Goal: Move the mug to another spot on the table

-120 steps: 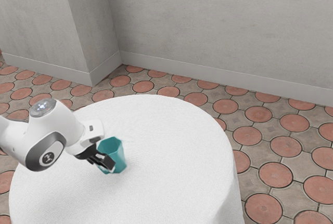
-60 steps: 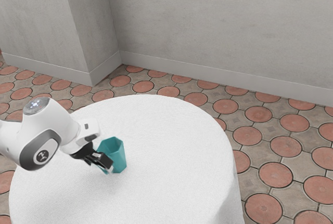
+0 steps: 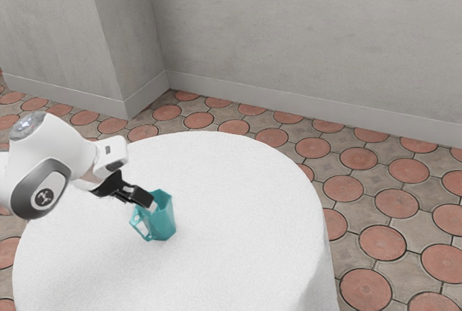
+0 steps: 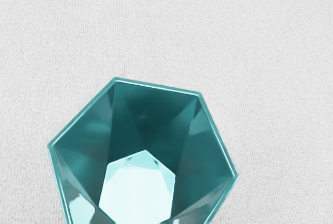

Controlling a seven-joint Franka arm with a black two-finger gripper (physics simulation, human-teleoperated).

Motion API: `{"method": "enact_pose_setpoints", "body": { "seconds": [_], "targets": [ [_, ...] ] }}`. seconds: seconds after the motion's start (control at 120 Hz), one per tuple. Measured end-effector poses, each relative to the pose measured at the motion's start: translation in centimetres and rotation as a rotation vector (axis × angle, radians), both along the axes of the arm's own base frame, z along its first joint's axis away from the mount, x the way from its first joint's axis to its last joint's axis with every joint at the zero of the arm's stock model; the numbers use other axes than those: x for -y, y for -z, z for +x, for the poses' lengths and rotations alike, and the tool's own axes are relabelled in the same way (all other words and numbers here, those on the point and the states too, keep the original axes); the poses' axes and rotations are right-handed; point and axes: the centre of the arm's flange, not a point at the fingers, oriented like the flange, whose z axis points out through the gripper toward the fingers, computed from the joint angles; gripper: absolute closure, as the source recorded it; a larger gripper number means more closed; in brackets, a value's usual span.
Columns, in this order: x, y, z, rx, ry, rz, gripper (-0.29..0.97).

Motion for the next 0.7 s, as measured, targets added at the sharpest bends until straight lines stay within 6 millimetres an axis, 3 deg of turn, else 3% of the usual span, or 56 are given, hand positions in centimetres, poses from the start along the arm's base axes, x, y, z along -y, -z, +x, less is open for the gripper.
{"method": "enact_pose_setpoints", "body": {
  "seconds": [0.042, 0.225, 0.442, 0.55, 0.625, 0.7],
  "targets": [
    [0.2, -1.4, 0.4, 0.018, 0.009, 0.002, 0.00],
    [0.3, -11.3, 4.8, 0.066, 0.036, 0.058, 0.00],
    [1.1, -19.8, 10.2, -0.017, 0.031, 0.195, 0.00],
    [5.4, -23.9, 14.1, -0.047, 0.053, 0.297, 0.00],
    [7.7, -24.9, 14.5, -0.075, 0.077, 0.325, 0.00],
    [8.4, -26.2, 14.4, -0.094, 0.081, 0.336, 0.00]
  ]
}}
